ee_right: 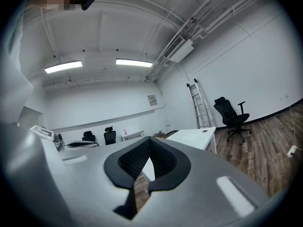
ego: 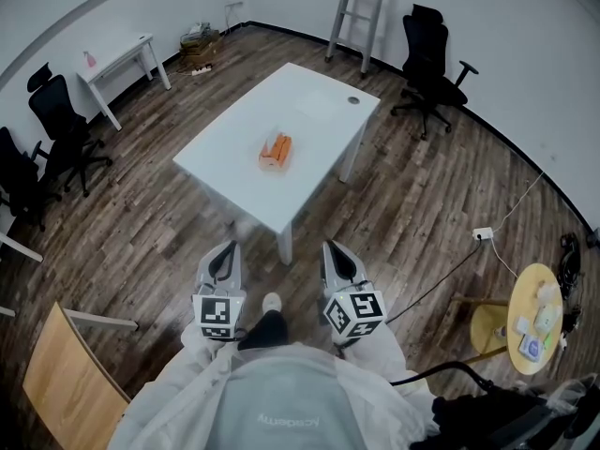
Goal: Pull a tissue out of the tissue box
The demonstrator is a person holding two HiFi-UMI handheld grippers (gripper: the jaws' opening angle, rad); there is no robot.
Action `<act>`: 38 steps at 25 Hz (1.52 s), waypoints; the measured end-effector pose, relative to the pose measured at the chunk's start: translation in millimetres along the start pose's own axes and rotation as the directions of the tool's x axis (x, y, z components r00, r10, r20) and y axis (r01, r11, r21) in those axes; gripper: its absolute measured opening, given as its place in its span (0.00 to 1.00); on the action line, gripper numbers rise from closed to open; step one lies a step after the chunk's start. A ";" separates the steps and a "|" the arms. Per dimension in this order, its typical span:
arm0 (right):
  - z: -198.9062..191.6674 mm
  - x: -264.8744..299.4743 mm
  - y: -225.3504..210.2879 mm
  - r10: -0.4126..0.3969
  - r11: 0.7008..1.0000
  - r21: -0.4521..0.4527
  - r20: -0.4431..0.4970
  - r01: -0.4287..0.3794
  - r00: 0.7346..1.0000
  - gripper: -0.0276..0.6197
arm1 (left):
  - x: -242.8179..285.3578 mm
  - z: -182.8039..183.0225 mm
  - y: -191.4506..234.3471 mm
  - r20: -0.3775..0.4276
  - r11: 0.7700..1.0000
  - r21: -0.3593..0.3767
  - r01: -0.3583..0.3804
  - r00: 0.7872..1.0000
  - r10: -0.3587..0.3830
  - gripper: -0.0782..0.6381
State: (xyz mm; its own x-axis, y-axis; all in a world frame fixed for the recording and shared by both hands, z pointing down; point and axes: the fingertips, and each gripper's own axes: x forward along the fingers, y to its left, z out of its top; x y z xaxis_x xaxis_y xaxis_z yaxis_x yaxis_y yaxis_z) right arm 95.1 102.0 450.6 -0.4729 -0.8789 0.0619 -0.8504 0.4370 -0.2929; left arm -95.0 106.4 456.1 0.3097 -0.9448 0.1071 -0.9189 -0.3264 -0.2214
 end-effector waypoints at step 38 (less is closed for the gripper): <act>18.2 171.0 -29.4 -0.096 0.995 -0.013 -0.032 0.096 0.995 0.05 | 159.7 -16.4 105.3 0.010 0.996 -0.045 0.080 0.997 -0.080 0.11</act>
State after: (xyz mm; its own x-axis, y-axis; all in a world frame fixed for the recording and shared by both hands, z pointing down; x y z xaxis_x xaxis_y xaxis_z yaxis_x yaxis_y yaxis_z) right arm 43.4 -64.6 452.4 -0.3958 -0.9104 0.1205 -0.8949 0.3530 -0.2730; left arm -146.3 -78.3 465.7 0.3843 -0.9161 0.1148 -0.9012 -0.3992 -0.1685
